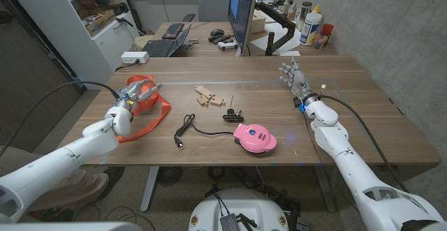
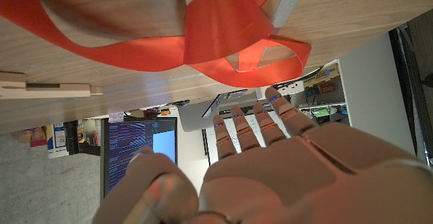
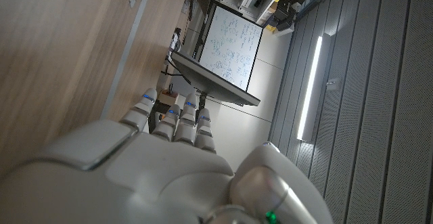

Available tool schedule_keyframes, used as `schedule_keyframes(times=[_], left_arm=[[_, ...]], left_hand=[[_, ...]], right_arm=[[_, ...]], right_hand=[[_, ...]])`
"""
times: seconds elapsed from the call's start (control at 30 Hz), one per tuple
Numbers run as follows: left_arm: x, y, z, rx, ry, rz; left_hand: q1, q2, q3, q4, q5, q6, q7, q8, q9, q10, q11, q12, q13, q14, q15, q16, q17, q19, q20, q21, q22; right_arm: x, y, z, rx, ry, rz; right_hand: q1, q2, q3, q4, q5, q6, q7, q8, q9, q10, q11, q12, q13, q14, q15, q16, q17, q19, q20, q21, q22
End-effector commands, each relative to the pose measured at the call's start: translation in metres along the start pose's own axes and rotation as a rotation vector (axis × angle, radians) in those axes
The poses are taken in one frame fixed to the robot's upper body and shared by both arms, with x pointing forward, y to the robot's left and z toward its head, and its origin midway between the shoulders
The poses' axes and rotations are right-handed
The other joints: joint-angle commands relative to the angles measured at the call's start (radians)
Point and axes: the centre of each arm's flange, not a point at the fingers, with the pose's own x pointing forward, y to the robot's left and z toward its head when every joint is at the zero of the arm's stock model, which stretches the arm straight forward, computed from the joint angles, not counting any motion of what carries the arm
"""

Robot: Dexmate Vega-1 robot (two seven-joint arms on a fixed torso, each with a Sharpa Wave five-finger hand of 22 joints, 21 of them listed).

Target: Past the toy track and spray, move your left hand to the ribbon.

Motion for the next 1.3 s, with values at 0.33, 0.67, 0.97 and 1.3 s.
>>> schedule_keyframes(times=[0.33,0.67,0.97,1.3], left_arm=[[0.007,-0.009,0.013,-0.010,-0.016,0.035],[0.004,-0.017,0.014,0.025,-0.007,0.039],[0.006,-0.020,0.016,0.030,-0.007,0.055],[0.003,-0.026,0.012,0.043,0.010,0.033]], left_hand=[[0.021,-0.001,-0.004,-0.006,0.014,0.024,-0.003,0.010,0.005,0.022,-0.003,0.008,0.006,0.014,-0.168,0.007,0.003,0.017,-0.044,0.005,0.001],[0.024,0.000,-0.006,-0.007,0.017,0.033,-0.003,0.012,0.005,0.023,-0.002,0.006,0.006,0.010,-0.171,0.004,0.003,0.015,-0.045,0.003,0.002],[0.025,0.004,-0.008,-0.005,0.019,0.052,-0.002,0.017,0.005,0.031,-0.006,0.007,0.006,0.009,-0.173,0.003,0.003,0.015,-0.049,0.002,0.002],[0.025,0.008,-0.010,-0.003,0.021,0.060,-0.003,0.018,0.005,0.027,-0.001,0.004,0.006,0.004,-0.170,0.000,0.003,0.013,-0.050,0.001,0.002]], right_arm=[[0.002,-0.007,0.000,0.005,-0.009,-0.010],[0.000,-0.007,-0.002,0.002,-0.002,-0.007],[0.001,-0.008,0.000,-0.001,0.000,-0.007],[0.000,-0.009,-0.002,-0.006,0.005,-0.013]], right_hand=[[0.006,0.005,0.001,-0.004,0.000,0.004,-0.002,0.005,0.001,0.007,0.000,0.006,0.004,0.003,-0.001,0.005,0.002,-0.001,0.007,-0.002,-0.001],[0.007,0.005,0.002,-0.005,0.000,0.004,-0.003,0.005,0.001,0.007,-0.001,0.006,0.004,0.002,-0.001,0.004,0.002,-0.002,0.006,-0.002,-0.001],[0.007,0.006,0.002,-0.005,0.000,0.006,-0.003,0.006,0.001,0.008,0.000,0.006,0.004,0.002,-0.001,0.004,0.002,-0.002,0.005,-0.003,-0.001],[0.008,0.006,0.003,-0.006,0.000,0.006,-0.002,0.007,0.001,0.012,-0.011,0.008,0.004,-0.003,-0.016,0.002,0.002,-0.007,0.001,-0.005,-0.001]])
